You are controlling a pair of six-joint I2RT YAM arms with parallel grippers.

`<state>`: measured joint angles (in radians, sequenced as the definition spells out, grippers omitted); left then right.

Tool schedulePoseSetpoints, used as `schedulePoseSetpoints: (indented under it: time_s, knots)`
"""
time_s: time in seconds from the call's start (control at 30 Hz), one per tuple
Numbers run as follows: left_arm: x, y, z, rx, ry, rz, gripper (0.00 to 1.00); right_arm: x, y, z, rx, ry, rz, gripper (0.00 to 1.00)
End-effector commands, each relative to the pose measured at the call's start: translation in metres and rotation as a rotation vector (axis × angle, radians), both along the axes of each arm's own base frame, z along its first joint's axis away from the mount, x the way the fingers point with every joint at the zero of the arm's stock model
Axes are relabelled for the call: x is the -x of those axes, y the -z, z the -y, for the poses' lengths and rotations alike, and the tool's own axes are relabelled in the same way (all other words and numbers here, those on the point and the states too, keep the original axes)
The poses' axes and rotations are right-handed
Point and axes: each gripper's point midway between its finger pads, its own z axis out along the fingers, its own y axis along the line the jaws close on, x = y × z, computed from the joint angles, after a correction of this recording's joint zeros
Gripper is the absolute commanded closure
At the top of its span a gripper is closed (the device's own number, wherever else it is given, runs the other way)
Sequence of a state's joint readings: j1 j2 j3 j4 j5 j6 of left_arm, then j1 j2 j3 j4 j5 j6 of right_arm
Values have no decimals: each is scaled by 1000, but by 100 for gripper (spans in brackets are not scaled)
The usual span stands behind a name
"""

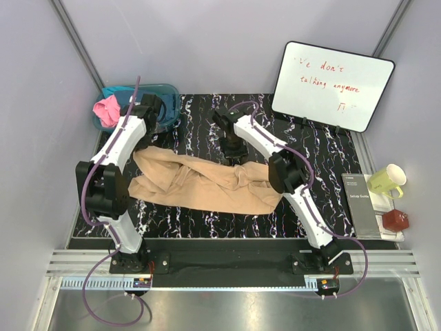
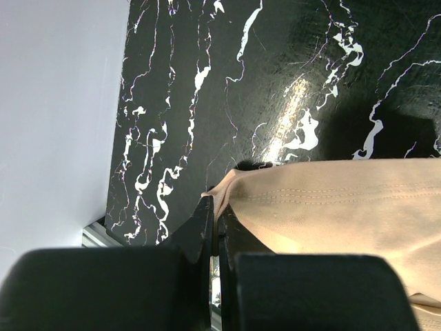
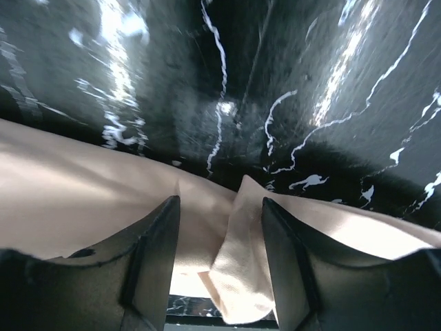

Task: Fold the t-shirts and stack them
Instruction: Flatten out the tshirt

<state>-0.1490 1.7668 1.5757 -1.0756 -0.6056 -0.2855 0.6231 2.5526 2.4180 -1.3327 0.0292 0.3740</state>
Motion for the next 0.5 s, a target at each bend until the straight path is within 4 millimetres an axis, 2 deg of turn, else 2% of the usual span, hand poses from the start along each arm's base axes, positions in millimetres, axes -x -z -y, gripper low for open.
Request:
schedulePoseSetpoints:
  time_s: [0.0, 0.07, 0.13, 0.17, 0.2, 0.37, 0.47]
  knots:
    - [-2, -4, 0, 6, -1, 25, 100, 31, -36, 28, 115, -26, -37, 44]
    - [-1, -4, 1, 6, 0, 23, 100, 34, -34, 35, 157, -29, -39, 47]
    - [-1, -3, 0, 6, -1, 22, 100, 34, -36, 41, 183, -28, -26, 69]
    - [-1, -2, 0, 6, -3, 20, 100, 34, -38, 43, 191, -25, -21, 91]
    - [-1, -2, 0, 6, -3, 20, 100, 34, -41, 45, 197, -19, -12, 98]
    - [0, -1, 0, 5, -6, 18, 100, 29, -59, 54, 230, -3, 51, 100]
    - [0, -1, -1, 0, -8, 19, 100, 23, -79, 62, 249, 13, 118, 100]
